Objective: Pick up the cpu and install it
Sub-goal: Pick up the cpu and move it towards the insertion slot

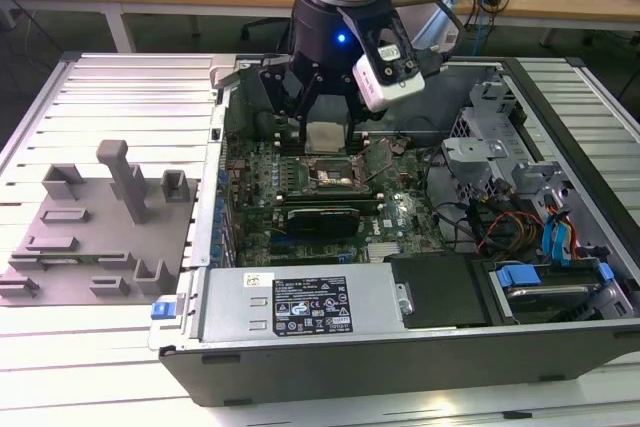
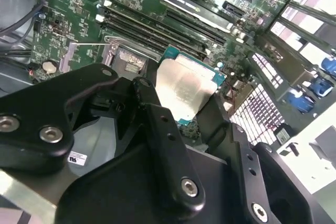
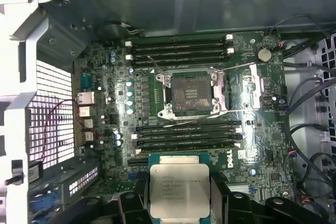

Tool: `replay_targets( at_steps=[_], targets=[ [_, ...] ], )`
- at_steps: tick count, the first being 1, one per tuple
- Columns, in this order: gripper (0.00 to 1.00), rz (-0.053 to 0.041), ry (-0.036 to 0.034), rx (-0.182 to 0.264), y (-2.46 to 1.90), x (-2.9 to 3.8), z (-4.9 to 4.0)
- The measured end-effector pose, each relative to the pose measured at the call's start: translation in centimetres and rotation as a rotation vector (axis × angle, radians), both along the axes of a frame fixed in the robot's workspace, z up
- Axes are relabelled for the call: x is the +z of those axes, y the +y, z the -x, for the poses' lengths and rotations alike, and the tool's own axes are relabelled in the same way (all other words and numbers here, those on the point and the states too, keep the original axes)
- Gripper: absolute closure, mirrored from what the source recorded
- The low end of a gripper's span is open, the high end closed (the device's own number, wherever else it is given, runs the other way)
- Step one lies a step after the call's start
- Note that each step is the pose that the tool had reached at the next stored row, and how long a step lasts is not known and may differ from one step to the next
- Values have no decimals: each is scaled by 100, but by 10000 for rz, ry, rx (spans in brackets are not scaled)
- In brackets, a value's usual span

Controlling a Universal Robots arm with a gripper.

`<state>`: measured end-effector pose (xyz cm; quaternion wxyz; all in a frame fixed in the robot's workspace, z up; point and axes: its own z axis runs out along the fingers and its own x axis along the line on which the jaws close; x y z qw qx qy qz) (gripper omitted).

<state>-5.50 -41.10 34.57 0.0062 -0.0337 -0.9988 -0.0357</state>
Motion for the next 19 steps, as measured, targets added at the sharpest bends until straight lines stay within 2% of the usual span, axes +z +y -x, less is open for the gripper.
replay_targets(
  at_steps=[9,15,19],
  targets=[
    [45,1,12,0,9,-117,-116],
    [45,0,14,0,15,-160,-165],
    [45,1,15,-3,16,-165,-177]
  ],
)
